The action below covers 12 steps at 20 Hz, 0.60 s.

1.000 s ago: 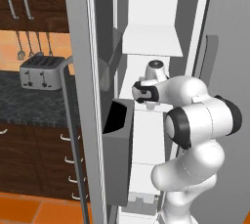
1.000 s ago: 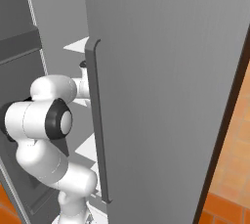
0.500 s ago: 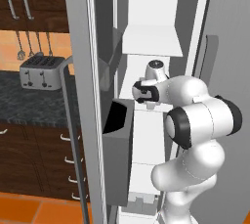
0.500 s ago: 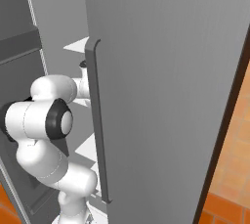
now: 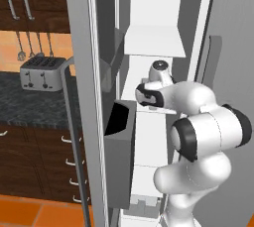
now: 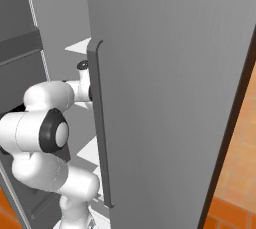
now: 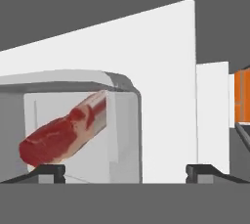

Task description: Take the meat container that has the steak and place it on the second highest rack of the freezer. Then take the vegetable container that has the eggplant and sweet potato and place it on the highest rack of the freezer.

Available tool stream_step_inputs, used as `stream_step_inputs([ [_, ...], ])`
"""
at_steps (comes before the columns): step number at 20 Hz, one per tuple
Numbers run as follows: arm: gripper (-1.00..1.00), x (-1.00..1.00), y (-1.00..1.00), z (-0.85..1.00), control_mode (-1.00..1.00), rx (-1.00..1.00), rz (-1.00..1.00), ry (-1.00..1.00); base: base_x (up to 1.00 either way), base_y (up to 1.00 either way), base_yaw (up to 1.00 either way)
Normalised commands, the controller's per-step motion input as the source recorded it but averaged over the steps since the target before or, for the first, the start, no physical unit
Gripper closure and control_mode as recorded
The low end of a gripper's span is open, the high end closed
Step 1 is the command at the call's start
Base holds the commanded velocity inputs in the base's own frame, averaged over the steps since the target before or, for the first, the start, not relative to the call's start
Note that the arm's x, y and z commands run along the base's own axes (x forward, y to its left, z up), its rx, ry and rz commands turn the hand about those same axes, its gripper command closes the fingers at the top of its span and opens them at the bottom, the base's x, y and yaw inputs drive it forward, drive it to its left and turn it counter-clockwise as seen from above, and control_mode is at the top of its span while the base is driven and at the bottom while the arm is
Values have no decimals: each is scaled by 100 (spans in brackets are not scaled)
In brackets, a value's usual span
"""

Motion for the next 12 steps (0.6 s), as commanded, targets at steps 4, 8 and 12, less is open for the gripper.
stream_step_inputs([
  [4,-100,-37,0,58,-100,0,0,-1,0,0,0],
  [8,-100,-78,0,38,-100,0,0,0,0,0,0],
  [12,-100,-52,9,79,-100,0,0,0,0,0,0],
])
